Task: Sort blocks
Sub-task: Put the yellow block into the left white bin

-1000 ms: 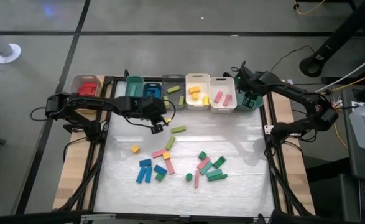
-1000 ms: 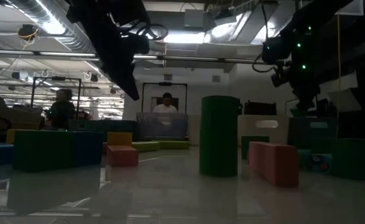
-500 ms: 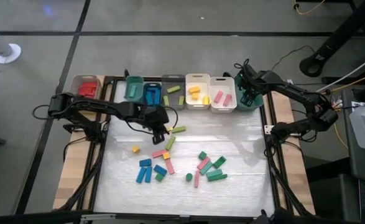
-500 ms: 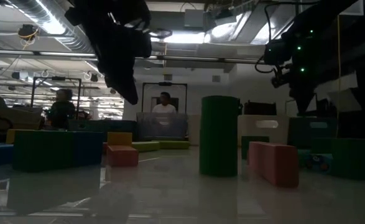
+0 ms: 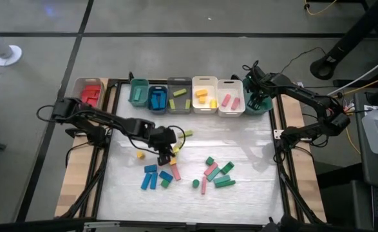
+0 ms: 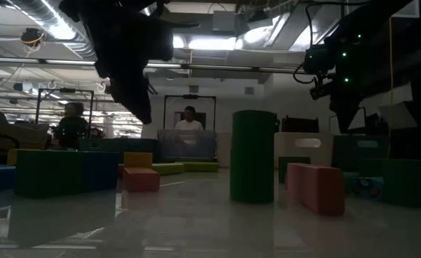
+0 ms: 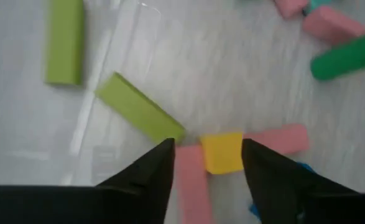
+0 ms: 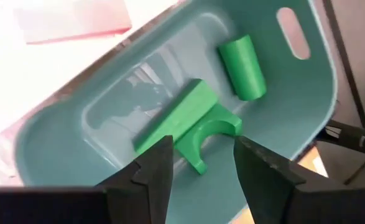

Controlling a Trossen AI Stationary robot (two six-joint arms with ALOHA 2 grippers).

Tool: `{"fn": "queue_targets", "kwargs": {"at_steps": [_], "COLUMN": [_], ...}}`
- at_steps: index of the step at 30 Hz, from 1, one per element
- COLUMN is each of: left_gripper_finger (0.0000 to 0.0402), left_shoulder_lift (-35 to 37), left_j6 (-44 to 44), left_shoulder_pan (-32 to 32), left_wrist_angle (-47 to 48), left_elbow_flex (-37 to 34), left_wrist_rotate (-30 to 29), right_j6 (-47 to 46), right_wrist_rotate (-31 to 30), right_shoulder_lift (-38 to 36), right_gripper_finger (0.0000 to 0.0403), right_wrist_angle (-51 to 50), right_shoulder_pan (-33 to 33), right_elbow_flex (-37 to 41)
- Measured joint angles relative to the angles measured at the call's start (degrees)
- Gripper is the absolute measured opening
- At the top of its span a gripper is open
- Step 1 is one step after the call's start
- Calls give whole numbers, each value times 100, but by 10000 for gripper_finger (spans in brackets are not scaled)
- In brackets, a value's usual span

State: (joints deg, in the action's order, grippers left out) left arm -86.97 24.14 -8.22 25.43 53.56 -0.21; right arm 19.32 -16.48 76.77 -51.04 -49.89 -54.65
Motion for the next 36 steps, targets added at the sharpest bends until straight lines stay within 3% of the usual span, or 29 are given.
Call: {"fn": "queue_targets", "kwargs": {"at_steps": [7,19,23,29,36], "left_gripper_finger": [217,218,197,115,115], "left_shoulder_lift": [-610,-1259,-1275,-1266,-1098], "left_j6": [-31,-1,-26,-201,-360], "left_shoulder_pan": [-451,-496,-482,-477,-342], "left_wrist_angle": [-157,-708,-712,-784,-776], "left_elbow_flex": [-2,9,13,13,1], "left_wrist_rotate": [3,-59,-104,-250,-267], "right_j6": [-1,-1,-1,2,44], "right_wrist_rotate": [429,604,657,826,1013], "right_shoulder_lift": [0,2,2,-7,-306], "right_gripper_finger": [170,170,170,170,170], "right_wrist_angle": [-1,-12,-10,-5,107], "right_shoulder_pan": [0,0,4,184,1088], "right_elbow_flex": [0,0,0,0,0]}}
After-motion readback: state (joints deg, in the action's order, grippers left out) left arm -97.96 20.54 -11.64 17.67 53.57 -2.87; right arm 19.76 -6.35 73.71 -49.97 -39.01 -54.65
